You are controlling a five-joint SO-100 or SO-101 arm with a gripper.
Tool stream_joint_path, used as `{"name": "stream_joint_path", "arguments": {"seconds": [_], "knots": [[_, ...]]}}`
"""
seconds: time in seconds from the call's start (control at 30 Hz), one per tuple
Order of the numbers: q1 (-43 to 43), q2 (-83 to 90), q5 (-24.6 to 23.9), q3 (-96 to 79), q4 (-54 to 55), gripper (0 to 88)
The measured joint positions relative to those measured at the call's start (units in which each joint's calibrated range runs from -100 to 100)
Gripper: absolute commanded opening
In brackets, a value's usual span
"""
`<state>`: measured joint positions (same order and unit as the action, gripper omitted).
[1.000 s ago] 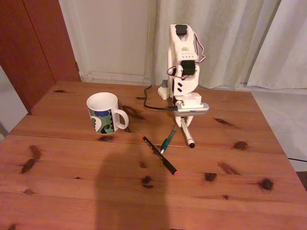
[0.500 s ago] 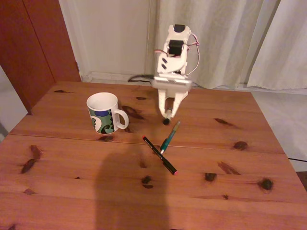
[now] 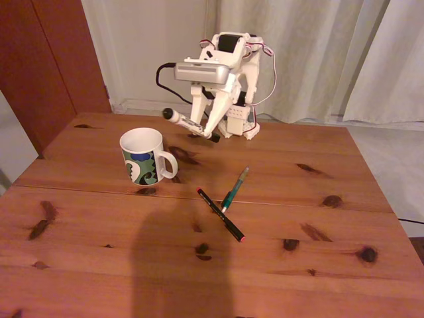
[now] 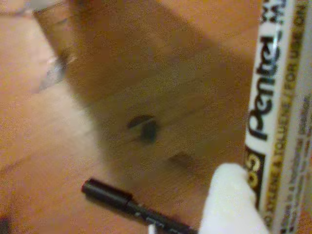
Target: Clean up the desk and place the pens and markers into the cup
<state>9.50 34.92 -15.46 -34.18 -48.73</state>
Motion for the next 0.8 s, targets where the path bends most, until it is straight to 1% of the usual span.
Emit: {"name": "stream_joint_path", "arguments": {"seconds": [0.1,0.23,0.33,0.53,0.8], "knots": [[2.49,0.0,-1.07,0.0,3.9,0.7],[6.09,-0.51,-1.27,-2.04,11.95,0.7],[7.85,-0.85,0.24,-5.35,15.93,0.7],[12.17,-0.93,3.86,-9.6,17.59,0.7],[16.5,-0.93,4.88,-9.77,17.59,0.7]]}}
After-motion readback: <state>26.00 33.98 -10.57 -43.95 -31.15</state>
